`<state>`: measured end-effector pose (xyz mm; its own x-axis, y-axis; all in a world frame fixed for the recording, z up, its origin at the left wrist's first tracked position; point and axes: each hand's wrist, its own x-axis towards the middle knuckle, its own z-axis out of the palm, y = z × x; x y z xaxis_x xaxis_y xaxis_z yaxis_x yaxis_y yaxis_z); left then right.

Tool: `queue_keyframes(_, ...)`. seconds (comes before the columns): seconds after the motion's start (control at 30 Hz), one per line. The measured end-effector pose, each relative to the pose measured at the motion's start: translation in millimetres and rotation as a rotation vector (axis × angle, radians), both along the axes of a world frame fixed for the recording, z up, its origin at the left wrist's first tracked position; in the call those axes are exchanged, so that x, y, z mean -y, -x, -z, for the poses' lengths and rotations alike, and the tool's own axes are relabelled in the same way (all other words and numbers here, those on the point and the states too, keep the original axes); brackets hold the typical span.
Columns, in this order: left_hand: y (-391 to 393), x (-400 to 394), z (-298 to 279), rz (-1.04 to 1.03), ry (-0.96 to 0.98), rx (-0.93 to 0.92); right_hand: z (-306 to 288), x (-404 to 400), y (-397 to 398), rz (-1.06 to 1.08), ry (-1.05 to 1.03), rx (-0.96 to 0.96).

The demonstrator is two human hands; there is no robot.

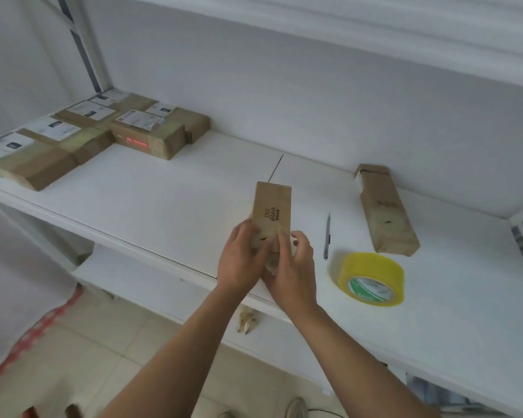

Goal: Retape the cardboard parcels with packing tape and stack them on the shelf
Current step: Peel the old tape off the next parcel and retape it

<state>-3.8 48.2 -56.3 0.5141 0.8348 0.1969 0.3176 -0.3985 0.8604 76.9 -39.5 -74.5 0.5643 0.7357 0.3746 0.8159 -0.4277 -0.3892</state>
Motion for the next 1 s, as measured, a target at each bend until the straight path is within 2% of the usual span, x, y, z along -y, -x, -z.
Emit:
queue_keyframes(0.2, 1, 6, 17, -0.038, -0.354, -0.013, 1, 3, -7, -0.094, -0.009, 0.009)
queue_keyframes(0.6, 14, 8, 32, 0.115, -0.484, -0.077, 0, 7, -6, -0.112, -0.014, -0.049)
queue_keyframes(1.0, 8, 16, 33, 0.081, -0.542, -0.116, -22, 19, -27, -0.246, 0.140, -0.123)
